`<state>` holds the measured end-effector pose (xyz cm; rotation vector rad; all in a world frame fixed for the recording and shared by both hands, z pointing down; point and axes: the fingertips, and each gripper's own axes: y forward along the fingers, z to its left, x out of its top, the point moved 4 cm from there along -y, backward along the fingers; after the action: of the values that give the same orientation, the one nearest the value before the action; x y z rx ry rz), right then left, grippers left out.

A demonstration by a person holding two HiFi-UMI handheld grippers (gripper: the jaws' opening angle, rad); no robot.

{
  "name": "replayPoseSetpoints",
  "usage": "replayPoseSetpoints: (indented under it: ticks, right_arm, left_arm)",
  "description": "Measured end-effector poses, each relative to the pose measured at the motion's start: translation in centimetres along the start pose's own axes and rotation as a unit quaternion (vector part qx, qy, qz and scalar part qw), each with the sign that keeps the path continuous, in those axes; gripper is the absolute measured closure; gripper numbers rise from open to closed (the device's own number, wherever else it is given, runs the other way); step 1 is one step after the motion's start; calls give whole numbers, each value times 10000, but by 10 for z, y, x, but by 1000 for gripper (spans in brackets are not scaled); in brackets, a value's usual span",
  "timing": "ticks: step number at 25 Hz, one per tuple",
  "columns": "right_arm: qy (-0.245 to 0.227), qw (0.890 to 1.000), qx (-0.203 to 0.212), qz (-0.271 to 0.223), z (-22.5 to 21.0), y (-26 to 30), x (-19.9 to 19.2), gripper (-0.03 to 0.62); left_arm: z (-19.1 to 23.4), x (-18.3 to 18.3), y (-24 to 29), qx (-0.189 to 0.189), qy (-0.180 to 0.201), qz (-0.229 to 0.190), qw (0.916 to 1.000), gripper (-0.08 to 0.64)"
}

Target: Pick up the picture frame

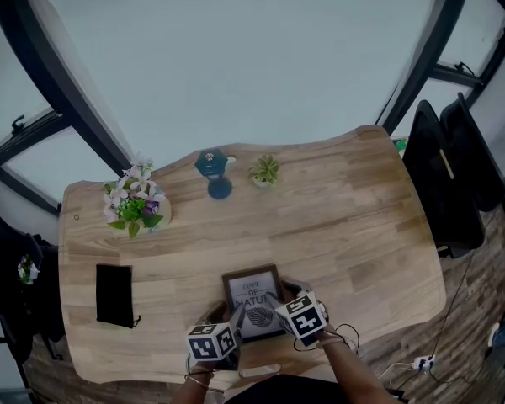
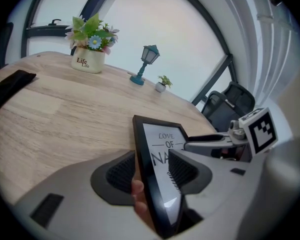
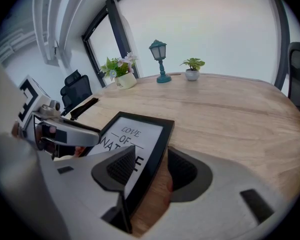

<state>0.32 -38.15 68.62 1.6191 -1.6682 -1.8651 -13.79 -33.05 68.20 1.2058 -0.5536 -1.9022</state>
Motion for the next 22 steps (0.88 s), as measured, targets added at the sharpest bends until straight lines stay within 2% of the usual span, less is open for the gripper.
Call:
replayPoseSetpoints:
  ticks: [10, 15, 18, 22]
  right_arm:
    - [-55, 9997, -175, -171, 2, 1, -2, 398]
    - [8, 9997, -188, -183, 2, 2, -3, 405]
    - [108, 9996, -197, -184, 3, 1, -3, 414]
    - [226, 9993, -183, -229, 2, 1, -3, 432]
  left_arm:
    - [1, -2, 2, 394, 277, 16, 9988, 397]
    - [3, -2, 3, 553, 292, 33, 9980, 412]
    - [5, -2, 2, 685, 268, 37, 9973, 449]
    - [5, -1, 2, 711, 248, 75, 9971, 455]
